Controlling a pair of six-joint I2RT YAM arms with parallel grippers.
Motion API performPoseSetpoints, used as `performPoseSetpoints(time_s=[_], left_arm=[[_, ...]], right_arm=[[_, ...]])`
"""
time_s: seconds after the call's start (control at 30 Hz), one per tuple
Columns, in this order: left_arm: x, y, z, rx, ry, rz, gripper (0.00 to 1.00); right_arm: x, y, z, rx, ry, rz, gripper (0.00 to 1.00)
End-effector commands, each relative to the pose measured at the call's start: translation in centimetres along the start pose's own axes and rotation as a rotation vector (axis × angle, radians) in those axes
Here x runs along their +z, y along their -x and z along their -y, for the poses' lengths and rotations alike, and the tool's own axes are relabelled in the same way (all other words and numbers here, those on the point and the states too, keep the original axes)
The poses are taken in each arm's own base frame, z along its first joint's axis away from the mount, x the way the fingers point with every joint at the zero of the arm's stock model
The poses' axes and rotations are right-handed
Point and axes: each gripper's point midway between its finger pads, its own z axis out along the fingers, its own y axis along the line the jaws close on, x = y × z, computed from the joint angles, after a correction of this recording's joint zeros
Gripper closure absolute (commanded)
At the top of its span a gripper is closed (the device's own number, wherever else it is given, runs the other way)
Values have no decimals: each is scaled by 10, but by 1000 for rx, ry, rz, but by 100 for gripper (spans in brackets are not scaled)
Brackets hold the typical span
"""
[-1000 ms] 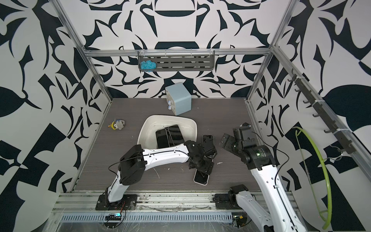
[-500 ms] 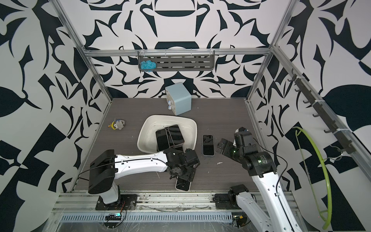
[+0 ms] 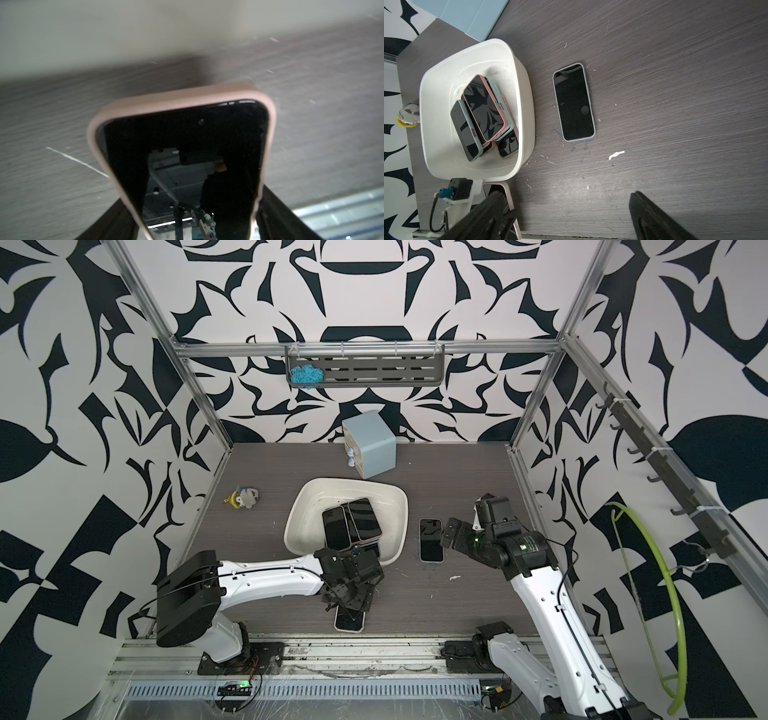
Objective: Take the phone out of the storage box
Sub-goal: Place the phone at the center of the board.
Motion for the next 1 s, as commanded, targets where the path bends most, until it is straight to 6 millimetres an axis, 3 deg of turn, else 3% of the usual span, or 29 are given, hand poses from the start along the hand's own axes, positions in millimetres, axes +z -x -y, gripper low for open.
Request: performPoseSetpoints(time_s=[0.0, 0.27, 0.53, 0.73, 0.97], left_arm=[[-5, 19, -3, -33, -45, 51, 16], [14, 44, -12, -49, -35, 46, 16], [34, 48, -5, -39, -18, 3, 16], [23, 48, -6, -49, -13, 5, 1], [-12, 45, -6, -68, -55, 54, 0]], right_arm=[[-7, 14, -12, -21, 35, 40, 1], [-2, 20, -17, -21, 41, 30, 1], [-2, 22, -21, -56, 45, 17, 1], [-1, 16, -22, -58, 63, -4, 1], [20, -4, -46, -169, 84, -140, 1]])
